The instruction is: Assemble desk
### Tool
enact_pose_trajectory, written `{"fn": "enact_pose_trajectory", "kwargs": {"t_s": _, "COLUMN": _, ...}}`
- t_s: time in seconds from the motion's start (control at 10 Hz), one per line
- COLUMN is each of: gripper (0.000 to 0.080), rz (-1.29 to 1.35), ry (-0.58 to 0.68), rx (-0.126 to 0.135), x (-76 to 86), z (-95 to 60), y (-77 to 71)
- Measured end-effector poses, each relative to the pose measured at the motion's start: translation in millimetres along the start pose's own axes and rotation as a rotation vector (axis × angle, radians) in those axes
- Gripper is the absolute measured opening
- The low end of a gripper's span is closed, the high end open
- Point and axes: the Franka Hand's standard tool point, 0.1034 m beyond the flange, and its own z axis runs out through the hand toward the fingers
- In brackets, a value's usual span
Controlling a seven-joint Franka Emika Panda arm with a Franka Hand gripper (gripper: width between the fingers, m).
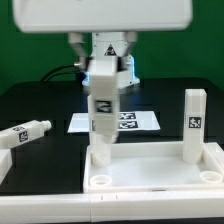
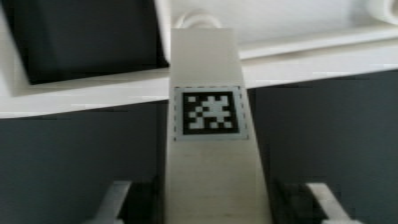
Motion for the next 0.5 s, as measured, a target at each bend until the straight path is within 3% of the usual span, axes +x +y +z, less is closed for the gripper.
{"fn": "enact_pose_trajectory", "kwargs": {"t_s": 0.2, "gripper": 0.0281, "rz": 0.0, "ry": 0.127, "rx": -0.003, "x": 6.1, "z": 2.7, "y": 2.7}}
{"fn": "enact_pose_trajectory", "kwargs": {"t_s": 0.4, "gripper": 0.0281, "rz": 0.006, "ry": 0.15, "rx": 0.0, "x": 3.5, "z": 4.6, "y": -2.3}}
{"fn": "enact_pose_trajectory", "kwargs": {"t_s": 0.5, "gripper": 0.0282, "rz": 0.01, "ry": 0.168, "rx": 0.028, "x": 3.5, "z": -0.8, "y": -26.8}}
